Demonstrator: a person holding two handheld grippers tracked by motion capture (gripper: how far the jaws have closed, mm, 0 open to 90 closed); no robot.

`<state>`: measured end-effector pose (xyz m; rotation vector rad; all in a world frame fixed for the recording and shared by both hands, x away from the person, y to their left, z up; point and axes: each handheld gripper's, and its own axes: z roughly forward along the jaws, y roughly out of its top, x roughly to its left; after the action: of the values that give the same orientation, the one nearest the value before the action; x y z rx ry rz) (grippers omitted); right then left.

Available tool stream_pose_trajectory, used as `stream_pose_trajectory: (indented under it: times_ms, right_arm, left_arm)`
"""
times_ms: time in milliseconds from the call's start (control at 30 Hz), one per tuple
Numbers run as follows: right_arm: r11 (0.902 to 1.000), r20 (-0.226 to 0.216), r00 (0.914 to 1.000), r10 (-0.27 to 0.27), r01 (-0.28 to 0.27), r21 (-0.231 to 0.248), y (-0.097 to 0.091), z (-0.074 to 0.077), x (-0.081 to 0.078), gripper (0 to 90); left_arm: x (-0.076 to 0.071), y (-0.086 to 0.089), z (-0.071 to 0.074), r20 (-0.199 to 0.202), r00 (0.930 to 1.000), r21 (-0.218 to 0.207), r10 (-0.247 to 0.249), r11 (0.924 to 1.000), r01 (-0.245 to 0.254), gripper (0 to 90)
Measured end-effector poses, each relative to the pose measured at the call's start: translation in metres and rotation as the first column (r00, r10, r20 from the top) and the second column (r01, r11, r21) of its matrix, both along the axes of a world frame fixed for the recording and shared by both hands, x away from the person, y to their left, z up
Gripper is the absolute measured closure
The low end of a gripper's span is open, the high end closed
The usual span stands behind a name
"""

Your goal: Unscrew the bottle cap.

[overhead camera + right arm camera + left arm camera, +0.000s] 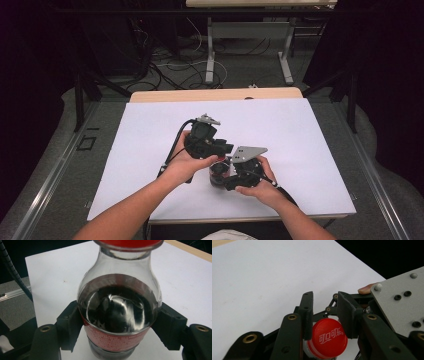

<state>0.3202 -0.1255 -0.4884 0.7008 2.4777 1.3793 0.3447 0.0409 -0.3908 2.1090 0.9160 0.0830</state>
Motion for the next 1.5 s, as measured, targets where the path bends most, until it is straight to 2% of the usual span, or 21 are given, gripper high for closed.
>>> stream_pose_trajectory:
  times_ms: [133, 233, 333, 367, 500, 567, 600, 633, 767, 867, 900, 933, 967, 1000, 1067, 1133, 1233, 1333, 1400, 1433, 1500]
  right_arm:
    - [0.9999, 0.0, 1.0, -0.004, 0.004, 0.011, -0.001, 0.0, 0.001, 29.9]
    - [0.9999, 0.006, 1.0, 0.002, -0.002, 0.015, -0.003, 0.0, 0.002, 29.9]
    - [0.9998, 0.012, 0.9999, 0.002, -0.003, 0.018, -0.003, 0.001, 0.002, 29.9]
    - [0.9997, 0.01, 1.0, 0.002, -0.002, 0.024, -0.003, 0.001, 0.002, 29.9]
    - [0.9997, 0.005, 1.0, 0.005, -0.005, 0.025, -0.003, 0.002, 0.001, 29.9]
    - [0.9997, 0.01, 0.9999, 0.006, -0.007, 0.025, -0.003, 0.002, 0.001, 29.9]
    - [0.9996, 0.009, 0.9999, 0.014, -0.015, 0.022, -0.003, 0.002, 0.001, 29.9]
    - [0.9996, 0.008, 0.9999, 0.015, -0.015, 0.023, -0.003, 0.002, 0.0, 29.9]
    - [0.9997, 0.011, 0.9997, 0.021, -0.021, 0.014, -0.003, 0.002, 0.001, 29.9]
    - [0.9996, 0.012, 0.9997, 0.022, -0.023, 0.019, -0.003, 0.002, 0.001, 29.9]
    - [0.9996, 0.013, 0.9997, 0.02, -0.02, 0.02, -0.003, 0.002, 0.001, 29.9]
    - [0.9997, 0.013, 0.9997, 0.02, -0.021, 0.017, -0.003, 0.002, 0.001, 29.9]
    - [0.9997, 0.009, 0.9997, 0.023, -0.023, 0.008, -0.003, 0.002, 0.001, 29.9]
    - [0.9997, 0.015, 0.9997, 0.019, -0.019, 0.017, -0.003, 0.001, 0.001, 29.9]
    - [0.9998, 0.009, 0.9999, 0.012, -0.012, 0.015, -0.003, 0.0, 0.002, 29.9]
    - [0.9999, 0.005, 1.0, 0.005, -0.005, 0.012, -0.004, 0.0, 0.002, 29.9]
    - [0.9999, 0.006, 1.0, -0.002, 0.001, 0.016, -0.004, 0.0, 0.002, 29.9]
    - [0.9999, -0.001, 1.0, -0.009, 0.009, 0.014, -0.004, 0.0, 0.002, 30.0]
    - [0.9998, 0.003, 0.9999, -0.014, 0.014, 0.012, -0.004, -0.001, 0.003, 29.9]
    - [0.9995, 0.008, 0.9997, -0.024, 0.023, 0.021, -0.003, -0.002, 0.003, 30.0]
    - [0.9998, 0.002, 0.9998, -0.022, 0.022, -0.002, -0.004, -0.001, 0.003, 30.0]
  left_arm:
    - [0.002, 0.005, 0.004, 0.026, 0.9984, -0.05, -0.049, 0.9975, 0.051, 54.0]
    - [0.005, 0.011, 0.009, 0.053, 0.9916, -0.043, -0.118, 0.9918, 0.12, 46.7]
    - [0.007, 0.016, 0.011, 0.076, 0.9751, -0.023, -0.208, 0.9774, 0.21, 41.3]
    - [0.007, 0.018, 0.011, 0.068, 0.9712, -0.013, -0.228, 0.9732, 0.23, 41.0]
    - [0.01, 0.024, 0.008, 0.067, 0.9456, 0.009, -0.318, 0.9478, 0.319, 39.8]
    - [0.012, 0.027, 0.005, 0.076, 0.9451, 0.025, -0.318, 0.9481, 0.317, 41.7]
    - [0.012, 0.027, 0.004, 0.073, 0.9514, 0.022, -0.299, 0.9541, 0.299, 42.5]
    - [0.013, 0.027, 0.002, 0.074, 0.9524, 0.003, -0.296, 0.9551, 0.296, 41.4]
    - [0.016, 0.028, 0.0, 0.071, 0.9425, -0.014, -0.327, 0.9445, 0.328, 43.9]
    - [0.017, 0.026, -0.003, 0.058, 0.9489, -0.047, -0.31, 0.9486, 0.313, 45.5]
    - [0.017, 0.026, -0.002, 0.043, 0.9459, -0.041, -0.322, 0.9454, 0.323, 46.9]
    - [0.017, 0.025, -0.003, 0.032, 0.9478, -0.044, -0.317, 0.9469, 0.319, 49.0]
    - [0.015, 0.022, -0.004, 0.044, 0.9543, -0.061, -0.296, 0.9526, 0.298, 51.8]
    - [0.015, 0.021, -0.004, 0.047, 0.9503, -0.049, -0.308, 0.9495, 0.31, 54.0]
    - [0.014, 0.019, -0.003, 0.047, 0.9493, -0.04, -0.311, 0.949, 0.313, 58.2]
    - [0.012, 0.017, -0.001, 0.05, 0.9536, -0.015, -0.297, 0.9544, 0.298, 60.8]
    - [0.005, 0.011, -0.001, 0.057, 0.9761, -0.006, -0.21, 0.9776, 0.211, 61.4]
    - [-0.001, 0.005, 0.002, 0.031, 0.9942, 0.014, -0.103, 0.9947, 0.102, 61.6]
    - [-0.003, 0.002, 0.003, 0.025, 0.9988, 0.044, -0.041, 0.9982, 0.04, 61.7]
    - [-0.005, 0.0, 0.003, 0.017, 0.9998, 0.042, -0.006, 0.9991, 0.005, 61.8]
    - [-0.008, -0.005, 0.003, 0.005, 0.9983, 0.034, 0.059, 0.9977, -0.059, 61.8]
